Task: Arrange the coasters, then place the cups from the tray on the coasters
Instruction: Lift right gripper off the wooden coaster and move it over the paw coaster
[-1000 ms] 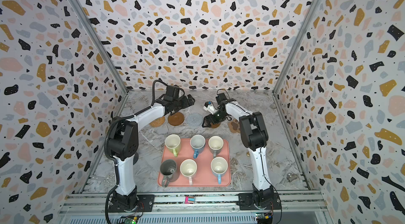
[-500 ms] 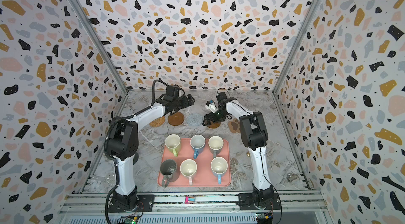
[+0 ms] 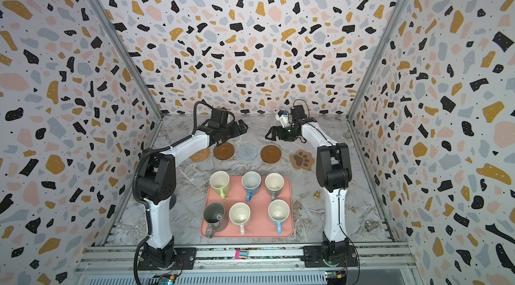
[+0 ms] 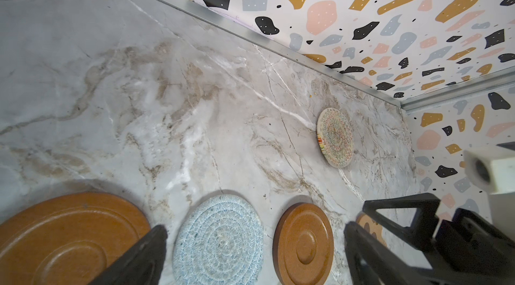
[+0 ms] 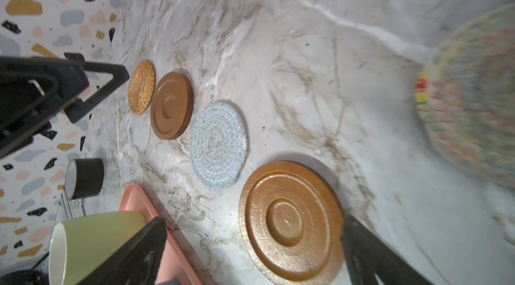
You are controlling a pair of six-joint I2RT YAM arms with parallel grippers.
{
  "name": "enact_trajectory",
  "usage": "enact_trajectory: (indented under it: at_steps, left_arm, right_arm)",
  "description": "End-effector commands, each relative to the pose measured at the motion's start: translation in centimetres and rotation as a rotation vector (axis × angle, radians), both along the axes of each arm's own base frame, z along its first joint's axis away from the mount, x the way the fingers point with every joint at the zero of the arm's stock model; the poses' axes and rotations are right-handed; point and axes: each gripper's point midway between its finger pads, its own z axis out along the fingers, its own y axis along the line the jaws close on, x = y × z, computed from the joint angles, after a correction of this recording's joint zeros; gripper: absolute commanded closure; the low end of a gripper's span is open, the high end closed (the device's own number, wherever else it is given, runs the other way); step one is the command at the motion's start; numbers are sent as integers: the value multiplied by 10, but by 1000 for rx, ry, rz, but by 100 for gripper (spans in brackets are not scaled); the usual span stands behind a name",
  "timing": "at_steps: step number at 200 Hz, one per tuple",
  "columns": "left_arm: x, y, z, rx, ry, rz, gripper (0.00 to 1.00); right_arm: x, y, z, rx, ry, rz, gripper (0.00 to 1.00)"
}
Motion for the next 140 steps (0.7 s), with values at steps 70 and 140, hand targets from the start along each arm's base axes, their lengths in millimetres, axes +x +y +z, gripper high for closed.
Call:
enact_trajectory:
  at_steps: [70, 140]
  left_arm:
    - [14, -1, 32, -36, -71, 35, 0]
    - [18, -3, 32, -44, -72, 37, 0]
  right_arm:
    - [-36, -60, -21, -8, 160, -147, 1]
    - [-79, -86, -31, -123, 226, -175, 1]
